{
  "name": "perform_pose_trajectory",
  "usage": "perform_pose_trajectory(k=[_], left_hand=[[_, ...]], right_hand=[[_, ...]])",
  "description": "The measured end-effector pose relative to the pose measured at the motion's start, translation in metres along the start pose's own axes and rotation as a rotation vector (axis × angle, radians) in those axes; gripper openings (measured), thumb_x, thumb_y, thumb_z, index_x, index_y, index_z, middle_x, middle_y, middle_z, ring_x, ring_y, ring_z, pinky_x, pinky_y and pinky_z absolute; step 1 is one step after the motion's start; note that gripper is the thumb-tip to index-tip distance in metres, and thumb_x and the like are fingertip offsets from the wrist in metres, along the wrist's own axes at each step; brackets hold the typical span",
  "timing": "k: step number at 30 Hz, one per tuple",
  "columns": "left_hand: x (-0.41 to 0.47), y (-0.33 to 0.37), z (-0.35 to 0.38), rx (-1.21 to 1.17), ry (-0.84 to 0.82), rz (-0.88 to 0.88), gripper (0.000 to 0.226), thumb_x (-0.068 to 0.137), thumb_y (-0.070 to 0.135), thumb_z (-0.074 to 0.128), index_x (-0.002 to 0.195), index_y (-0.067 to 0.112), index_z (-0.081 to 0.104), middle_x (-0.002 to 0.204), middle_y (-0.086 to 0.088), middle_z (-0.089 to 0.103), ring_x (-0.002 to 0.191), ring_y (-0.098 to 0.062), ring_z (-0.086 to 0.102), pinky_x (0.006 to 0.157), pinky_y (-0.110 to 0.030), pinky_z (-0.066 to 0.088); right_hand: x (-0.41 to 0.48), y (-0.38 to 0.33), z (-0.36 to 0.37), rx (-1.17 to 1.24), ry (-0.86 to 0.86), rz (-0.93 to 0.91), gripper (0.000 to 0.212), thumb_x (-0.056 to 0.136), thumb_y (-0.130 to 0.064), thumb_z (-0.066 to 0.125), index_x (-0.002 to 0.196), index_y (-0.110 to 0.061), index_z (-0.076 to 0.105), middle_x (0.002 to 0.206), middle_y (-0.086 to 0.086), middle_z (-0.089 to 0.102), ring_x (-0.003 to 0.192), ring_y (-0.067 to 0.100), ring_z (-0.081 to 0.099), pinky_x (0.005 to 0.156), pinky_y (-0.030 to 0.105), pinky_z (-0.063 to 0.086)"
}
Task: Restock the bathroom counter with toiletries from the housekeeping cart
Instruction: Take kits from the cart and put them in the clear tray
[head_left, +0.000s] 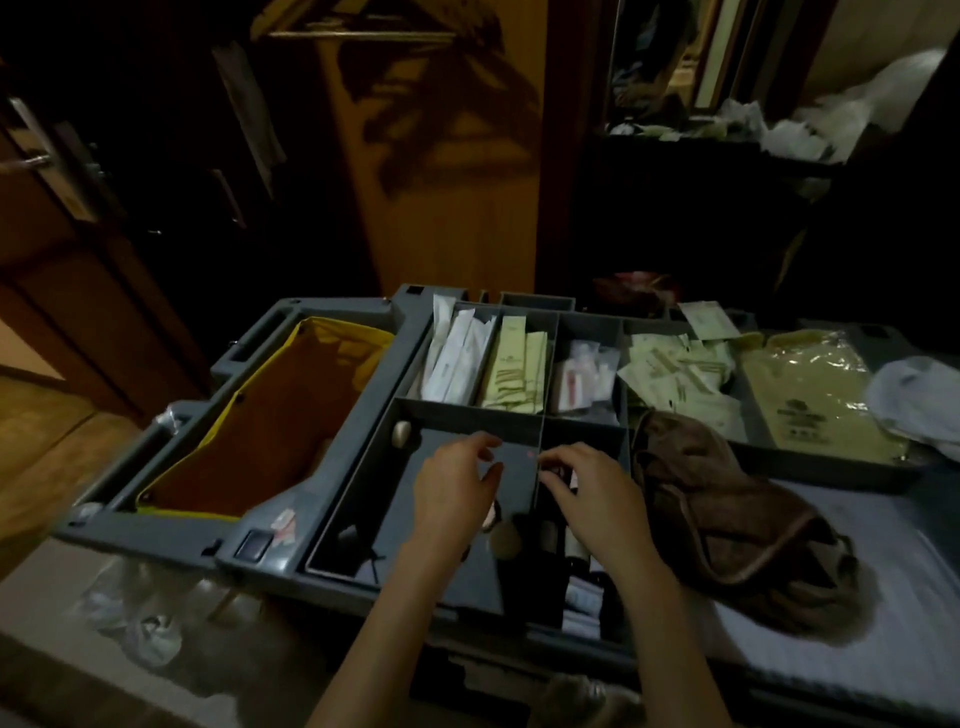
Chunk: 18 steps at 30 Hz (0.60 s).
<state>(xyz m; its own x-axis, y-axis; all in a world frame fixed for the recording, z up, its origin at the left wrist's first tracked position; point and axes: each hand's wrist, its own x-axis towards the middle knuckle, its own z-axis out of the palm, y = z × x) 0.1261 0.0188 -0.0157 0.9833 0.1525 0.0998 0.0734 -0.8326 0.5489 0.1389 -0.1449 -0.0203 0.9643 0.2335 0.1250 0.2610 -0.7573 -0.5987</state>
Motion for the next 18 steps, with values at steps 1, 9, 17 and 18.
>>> perform_pose_trajectory(k=[1, 9, 17, 18], left_hand=[[0.009, 0.001, 0.003, 0.003, 0.006, 0.000, 0.030, 0.095, 0.027, 0.059, 0.125, 0.023, 0.060, 0.115, 0.004, 0.065, 0.104, -0.014, 0.060, 0.086, -0.031, 0.050], [0.034, -0.023, 0.023, -0.015, 0.046, -0.108, 0.031, 0.091, 0.025, 0.062, 0.122, 0.023, 0.063, 0.109, 0.005, 0.068, 0.098, -0.015, 0.063, 0.077, -0.029, 0.048], [0.070, -0.040, 0.019, -0.128, 0.140, -0.069, 0.025, 0.089, 0.015, 0.063, 0.112, 0.022, 0.068, 0.096, 0.007, 0.067, 0.087, -0.007, 0.062, 0.069, -0.020, 0.047], [0.076, -0.041, 0.019, -0.147, 0.159, -0.060, 0.024, 0.089, 0.015, 0.064, 0.111, 0.022, 0.069, 0.094, 0.007, 0.067, 0.085, -0.007, 0.062, 0.069, -0.021, 0.048]], right_hand=[[0.011, 0.004, -0.001, 0.008, -0.009, 0.008, 0.020, 0.097, -0.029, 0.055, 0.113, -0.024, 0.065, 0.112, -0.006, 0.062, 0.101, 0.014, 0.057, 0.080, 0.028, 0.049], [0.060, 0.015, 0.019, 0.103, -0.052, -0.002, 0.018, 0.095, -0.028, 0.058, 0.111, -0.025, 0.066, 0.107, -0.007, 0.063, 0.096, 0.011, 0.059, 0.077, 0.028, 0.051], [0.089, 0.021, 0.029, 0.074, -0.058, 0.049, 0.016, 0.096, -0.027, 0.058, 0.109, -0.024, 0.067, 0.102, -0.009, 0.064, 0.090, 0.009, 0.058, 0.068, 0.022, 0.048], [0.091, 0.021, 0.029, 0.062, -0.054, 0.056, 0.016, 0.096, -0.027, 0.058, 0.109, -0.024, 0.067, 0.099, -0.009, 0.064, 0.087, 0.008, 0.057, 0.066, 0.020, 0.046]])
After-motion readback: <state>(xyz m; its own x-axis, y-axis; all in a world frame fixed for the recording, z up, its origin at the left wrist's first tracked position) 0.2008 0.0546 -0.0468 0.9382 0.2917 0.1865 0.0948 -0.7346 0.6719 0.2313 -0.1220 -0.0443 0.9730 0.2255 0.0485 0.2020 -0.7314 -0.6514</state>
